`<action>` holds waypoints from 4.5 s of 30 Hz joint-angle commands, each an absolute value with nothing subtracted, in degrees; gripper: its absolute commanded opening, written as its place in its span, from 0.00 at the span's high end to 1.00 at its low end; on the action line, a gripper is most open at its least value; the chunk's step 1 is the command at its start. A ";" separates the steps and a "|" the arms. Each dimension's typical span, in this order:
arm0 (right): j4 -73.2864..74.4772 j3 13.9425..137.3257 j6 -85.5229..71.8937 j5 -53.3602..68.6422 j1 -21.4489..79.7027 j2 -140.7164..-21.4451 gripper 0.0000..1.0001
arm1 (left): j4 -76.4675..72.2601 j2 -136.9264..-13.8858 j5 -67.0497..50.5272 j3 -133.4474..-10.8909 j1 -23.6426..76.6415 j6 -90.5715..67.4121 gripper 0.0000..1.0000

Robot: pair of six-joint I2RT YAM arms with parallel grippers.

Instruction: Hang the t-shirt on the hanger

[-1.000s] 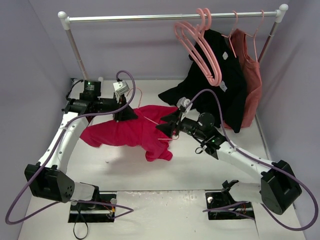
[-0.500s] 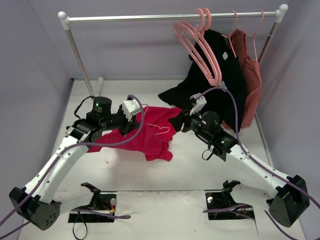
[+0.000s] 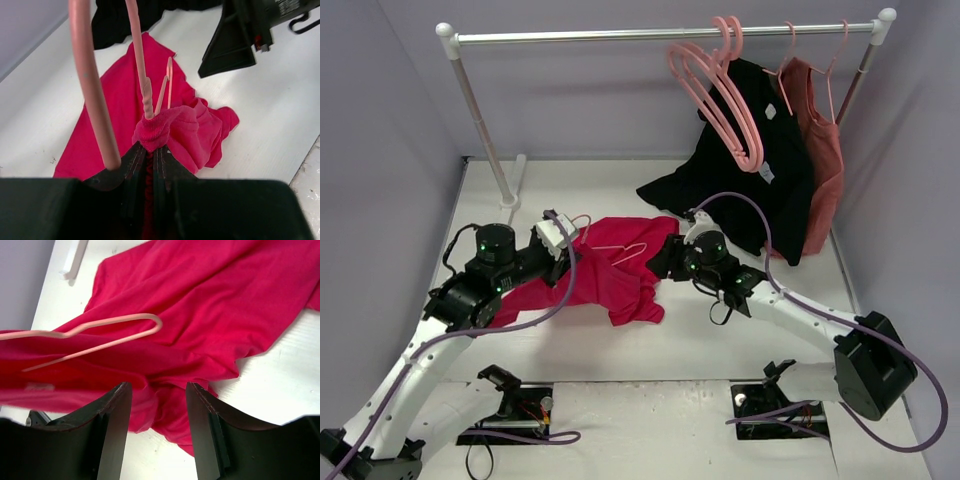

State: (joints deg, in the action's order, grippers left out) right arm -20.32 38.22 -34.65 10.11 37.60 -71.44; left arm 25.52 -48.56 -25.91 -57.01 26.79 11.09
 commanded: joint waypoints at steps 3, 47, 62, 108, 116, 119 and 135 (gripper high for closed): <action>-28.55 38.24 -38.84 13.01 38.41 -76.37 0.53 | 19.34 -44.04 -26.63 -54.41 26.63 7.39 1.00; -30.43 37.53 -33.50 23.84 40.78 -83.59 1.00 | 14.94 -41.66 -31.46 -50.09 26.63 2.81 1.00; -17.58 42.01 -18.90 5.63 33.22 -73.04 1.00 | 17.23 -41.66 -38.23 -51.50 26.63 1.50 1.00; -6.94 84.30 11.60 9.59 37.79 -74.62 1.00 | -17.23 -53.80 -46.22 -64.61 26.63 -16.00 1.00; -6.59 81.13 11.70 18.51 37.70 -72.60 1.00 | -15.98 -53.08 -49.93 -62.15 26.63 -15.38 1.00; -7.03 80.16 10.12 23.88 37.97 -71.98 1.00 | -19.32 -54.05 -48.00 -60.21 26.63 -16.87 1.00; -6.42 74.10 8.35 33.41 38.85 -67.95 0.99 | -29.26 -59.41 -44.91 -54.06 25.67 -21.27 1.00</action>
State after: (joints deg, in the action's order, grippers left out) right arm -2.96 74.78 7.68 32.62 38.37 -70.81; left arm -20.18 -60.69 -45.34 -53.01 26.35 -20.36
